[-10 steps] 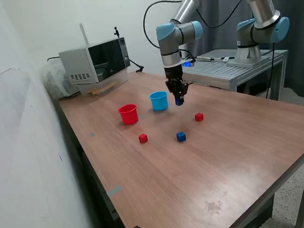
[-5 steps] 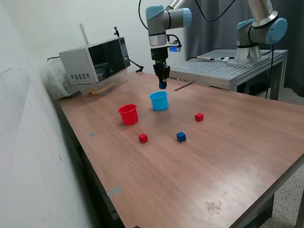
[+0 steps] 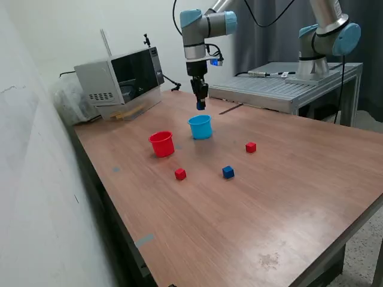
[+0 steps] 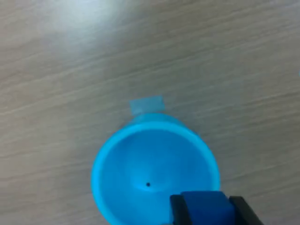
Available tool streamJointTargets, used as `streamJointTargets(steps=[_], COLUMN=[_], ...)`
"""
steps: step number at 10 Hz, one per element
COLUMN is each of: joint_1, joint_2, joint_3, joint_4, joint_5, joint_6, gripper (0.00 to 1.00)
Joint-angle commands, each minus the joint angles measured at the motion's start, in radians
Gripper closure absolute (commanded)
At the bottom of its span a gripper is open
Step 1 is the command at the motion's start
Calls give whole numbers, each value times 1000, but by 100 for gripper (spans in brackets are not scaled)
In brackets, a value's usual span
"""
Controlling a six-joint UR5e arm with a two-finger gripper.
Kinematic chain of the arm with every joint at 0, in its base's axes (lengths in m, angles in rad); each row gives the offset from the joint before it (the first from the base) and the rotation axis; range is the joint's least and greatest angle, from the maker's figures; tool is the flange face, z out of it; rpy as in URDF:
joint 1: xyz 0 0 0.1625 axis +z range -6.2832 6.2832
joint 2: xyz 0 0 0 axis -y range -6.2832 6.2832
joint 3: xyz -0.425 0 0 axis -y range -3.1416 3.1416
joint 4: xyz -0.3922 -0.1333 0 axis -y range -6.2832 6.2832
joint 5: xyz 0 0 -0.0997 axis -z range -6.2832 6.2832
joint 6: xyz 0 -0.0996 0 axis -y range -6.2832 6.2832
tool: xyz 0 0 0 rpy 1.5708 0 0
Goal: Place red objects in the red bin, and blue objects in the blue bin.
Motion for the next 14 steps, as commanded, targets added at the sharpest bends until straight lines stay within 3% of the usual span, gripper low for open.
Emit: streamJointTargets(steps=[1,5,7,9,12,14], joint_1=[-1,20,142,212,250,253], joint_2=[22,20,16,11,16,61], joint_3=[-5,-30,-30,-25,-33,-53], joint_4=[4,17,146,160,159,133], joint_5=[-17,-6,-3,60,147,166], joint_6=[5,-20,-84,-86,-84,-75], gripper=[0,0,0,0,0,0])
